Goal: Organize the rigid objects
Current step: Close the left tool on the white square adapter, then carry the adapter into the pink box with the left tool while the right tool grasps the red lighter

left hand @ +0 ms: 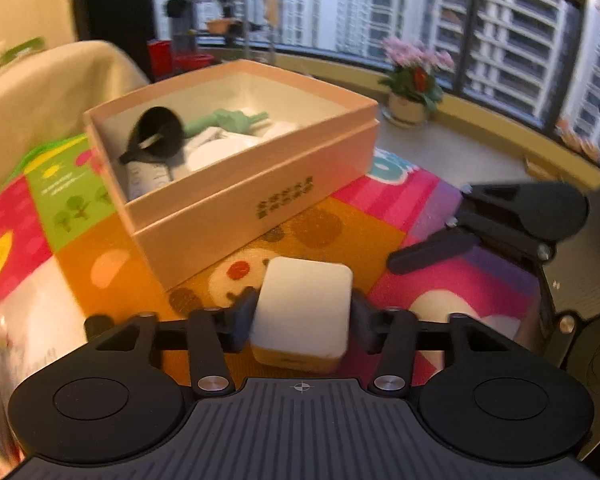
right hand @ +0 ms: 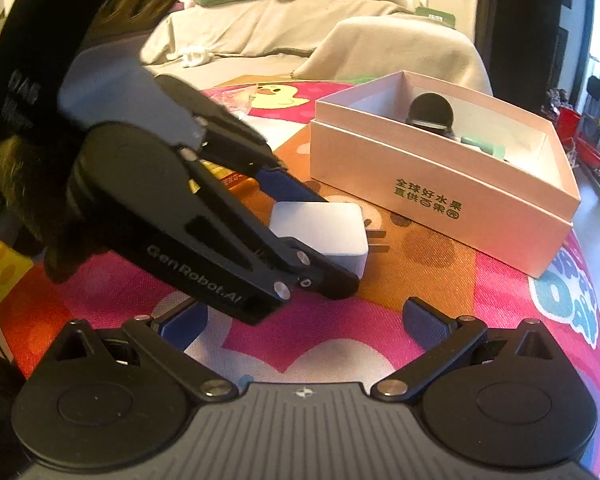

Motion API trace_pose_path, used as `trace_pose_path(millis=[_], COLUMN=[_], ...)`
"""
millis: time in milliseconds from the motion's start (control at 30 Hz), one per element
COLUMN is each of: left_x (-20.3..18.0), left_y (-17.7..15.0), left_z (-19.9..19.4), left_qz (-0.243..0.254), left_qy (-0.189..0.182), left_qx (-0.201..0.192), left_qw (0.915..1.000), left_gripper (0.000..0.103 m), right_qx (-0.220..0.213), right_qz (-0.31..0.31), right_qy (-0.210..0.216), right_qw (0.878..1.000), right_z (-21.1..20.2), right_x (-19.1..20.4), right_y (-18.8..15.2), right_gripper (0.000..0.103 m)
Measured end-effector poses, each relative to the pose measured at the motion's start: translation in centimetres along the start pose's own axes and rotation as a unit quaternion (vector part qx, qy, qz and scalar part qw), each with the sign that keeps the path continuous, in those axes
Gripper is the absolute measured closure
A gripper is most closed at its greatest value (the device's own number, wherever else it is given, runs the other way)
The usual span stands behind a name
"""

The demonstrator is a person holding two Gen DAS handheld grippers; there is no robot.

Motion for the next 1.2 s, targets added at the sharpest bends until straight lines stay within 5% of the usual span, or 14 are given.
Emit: trace_pose_path(millis=[133, 300, 500, 667, 967, 1033, 1100, 1200], left_x=[1.5, 5.1, 12.6, 15.5, 14.9, 15.0, 14.6, 13.5], left_y=[-1.0, -1.9, -5.6, -9.7, -13.4, -13.8, -14.1, -14.0], left_z=[-2.4, -9.1, -16.1, -18.8, -20.7, -20.4, -20.2, -19.4], left_qz=[-0.08, -0.147, -0.257, -0.329, -0.351, -0.355, -0.354, -0.344], left_qy=[0.0, 0.057, 0.186, 0.214, 0.205, 0.201, 0.195, 0.181], left_qx=[-0.024, -0.091, -0.114, -0.113, -0.111, -0.109, -0.103, -0.087], left_qw=[0.9965, 0.9834, 0.9416, 0.913, 0.9068, 0.9064, 0.909, 0.9172], left_gripper=[0.053, 0.053, 0.053, 0.053, 0.053, 0.053, 0.053, 0.053], right_qx=[-0.002, 0.001, -0.032, 0.001, 0.019, 0.024, 0.049, 0.05], right_qz=[0.016, 0.037, -0.003, -0.026, -0.171, -0.154, -0.122, -0.104], right_qy=[-0.017, 0.005, 0.045, 0.092, 0.078, 0.088, 0.11, 0.118], right_qw=[1.0, 0.999, 0.998, 0.995, 0.982, 0.984, 0.985, 0.986], right_z=[-0.4, -1.1, -0.1, 4.7, 11.6, 12.1, 12.4, 10.8], right_x=[0.1, 1.0, 5.3, 10.8, 16.1, 15.7, 15.3, 14.9], right_y=[-0.3, 1.0, 6.0, 8.3, 9.0, 9.3, 9.7, 9.7], right_gripper=[0.0, 0.003, 0.003, 0.003, 0.003, 0.003, 0.02, 0.02])
Point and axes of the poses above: each gripper's, at about its wrist camera, not at the fingertips, and z roughly the way its jaws point, x to its left, y to its top, the point moved 7 cm from there along z, roughly the way its jaws point, and after that the axes turned 9 degrees about z, right-handed, at the moved point
